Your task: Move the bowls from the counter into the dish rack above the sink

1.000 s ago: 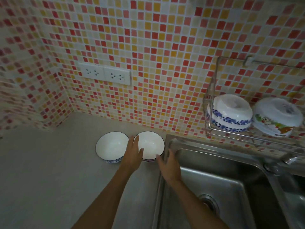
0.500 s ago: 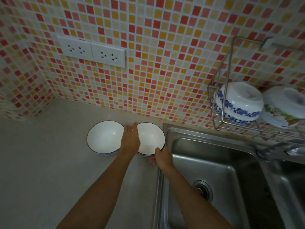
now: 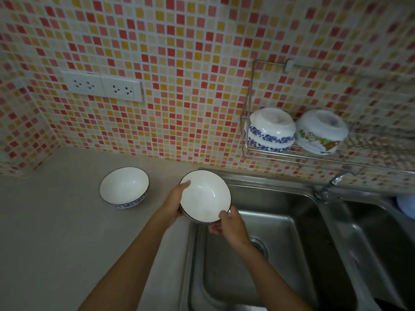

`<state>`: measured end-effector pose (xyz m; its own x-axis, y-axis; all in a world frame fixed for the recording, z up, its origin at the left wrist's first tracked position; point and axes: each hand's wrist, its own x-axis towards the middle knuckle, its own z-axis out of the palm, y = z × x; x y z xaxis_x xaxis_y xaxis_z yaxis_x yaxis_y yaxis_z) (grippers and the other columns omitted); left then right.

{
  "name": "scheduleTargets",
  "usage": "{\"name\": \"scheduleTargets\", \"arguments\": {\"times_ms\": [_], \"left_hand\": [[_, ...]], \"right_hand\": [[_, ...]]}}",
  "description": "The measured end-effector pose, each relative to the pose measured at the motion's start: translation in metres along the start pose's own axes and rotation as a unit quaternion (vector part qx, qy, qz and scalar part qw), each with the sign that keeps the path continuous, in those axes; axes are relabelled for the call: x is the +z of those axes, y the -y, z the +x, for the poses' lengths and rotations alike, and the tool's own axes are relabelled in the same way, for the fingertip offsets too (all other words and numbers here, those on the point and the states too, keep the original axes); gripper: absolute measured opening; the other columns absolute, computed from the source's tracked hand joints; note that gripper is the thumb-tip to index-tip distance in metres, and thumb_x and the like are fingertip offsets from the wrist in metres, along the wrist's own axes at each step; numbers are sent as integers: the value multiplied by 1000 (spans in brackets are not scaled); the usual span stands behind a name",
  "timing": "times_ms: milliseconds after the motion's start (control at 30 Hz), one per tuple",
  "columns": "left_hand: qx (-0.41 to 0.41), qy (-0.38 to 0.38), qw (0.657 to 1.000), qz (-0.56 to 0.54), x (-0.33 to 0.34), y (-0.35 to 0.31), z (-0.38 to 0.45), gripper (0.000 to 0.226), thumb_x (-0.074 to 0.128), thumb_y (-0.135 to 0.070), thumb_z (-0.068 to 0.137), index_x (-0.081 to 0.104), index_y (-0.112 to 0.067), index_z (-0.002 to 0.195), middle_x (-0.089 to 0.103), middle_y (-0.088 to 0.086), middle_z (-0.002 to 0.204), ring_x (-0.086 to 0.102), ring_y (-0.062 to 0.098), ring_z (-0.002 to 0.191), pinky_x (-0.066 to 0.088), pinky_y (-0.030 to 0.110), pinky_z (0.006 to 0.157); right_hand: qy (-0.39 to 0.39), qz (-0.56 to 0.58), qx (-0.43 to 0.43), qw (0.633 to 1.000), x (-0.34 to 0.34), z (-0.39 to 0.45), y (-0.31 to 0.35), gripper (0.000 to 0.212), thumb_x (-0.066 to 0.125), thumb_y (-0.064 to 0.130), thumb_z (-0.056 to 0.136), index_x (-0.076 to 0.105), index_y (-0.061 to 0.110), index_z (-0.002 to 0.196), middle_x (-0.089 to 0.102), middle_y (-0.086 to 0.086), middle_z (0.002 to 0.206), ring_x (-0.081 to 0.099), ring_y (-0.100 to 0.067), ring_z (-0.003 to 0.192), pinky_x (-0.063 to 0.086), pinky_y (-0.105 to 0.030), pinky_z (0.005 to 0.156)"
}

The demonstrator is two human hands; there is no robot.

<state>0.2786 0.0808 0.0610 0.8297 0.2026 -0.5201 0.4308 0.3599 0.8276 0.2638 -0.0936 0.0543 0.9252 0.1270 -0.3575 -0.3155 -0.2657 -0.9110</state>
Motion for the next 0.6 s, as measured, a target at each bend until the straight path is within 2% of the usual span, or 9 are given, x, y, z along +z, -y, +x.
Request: {"name": "scheduleTargets", "arguments": {"times_ms": [67,167,233,300,367,467,533,600], "left_hand": [[26,40,999,-6,21,1,-19,38,44,-53,92,51,-28,121,65,5,113,61,29,104,53,46,89],[87,43,995,11,54,-3,-42,45,34,-55,94,50,-29,127,64,5,119,63,28,103,55,43,85],[111,45,993,8,76,-11,-56,46,33,-54,95,48,-28,130,63,5,121,62,27,104,56,41,83],[143,61,988,7,96,-19,-71,45,35,-52,95,47,-28,132,62,5,123,62,28,106,55,43,85],[176,79,981,10,115,-28,-84,40,36,-49,96,52,-28,127,64,5,121,63,27,106,54,42,86],[215,98,971,15,145,-46,-100,40,37,-49,96,53,-29,125,65,4,120,64,26,105,55,43,86],[241,95,965,31,167,-59,-105,43,33,-52,96,52,-29,127,66,3,118,66,26,101,59,38,76],[257,70,963,45,187,-74,-110,46,27,-57,95,53,-31,123,67,2,112,66,25,97,59,35,70]], "right_hand": [[-1,-6,-16,1000,-24,-11,2,24,40,8,94,47,11,117,72,-20,77,66,-20,52,50,-24,48],[8,-12,-50,999,-65,-25,15,25,45,13,94,51,15,118,73,-14,72,67,-22,55,52,-28,51],[3,-35,-87,996,-96,-33,25,16,51,20,95,55,20,111,73,-3,72,67,-12,55,53,-24,52],[-36,-68,-141,987,-131,-38,36,12,55,31,95,62,23,102,69,10,78,68,-5,67,54,-21,60],[-111,-123,-219,962,-167,-36,48,23,55,38,94,69,20,97,68,11,83,65,-5,77,51,-24,69],[-228,-158,-296,914,-218,-25,68,21,56,32,93,70,17,97,69,6,83,63,-7,77,50,-24,69],[-283,-197,-331,879,-246,-15,81,18,57,28,92,69,15,96,70,2,87,65,-14,81,51,-27,71],[-308,-262,-339,849,-269,-1,87,22,55,29,93,67,15,103,69,-3,101,62,-20,96,50,-31,81]]}}
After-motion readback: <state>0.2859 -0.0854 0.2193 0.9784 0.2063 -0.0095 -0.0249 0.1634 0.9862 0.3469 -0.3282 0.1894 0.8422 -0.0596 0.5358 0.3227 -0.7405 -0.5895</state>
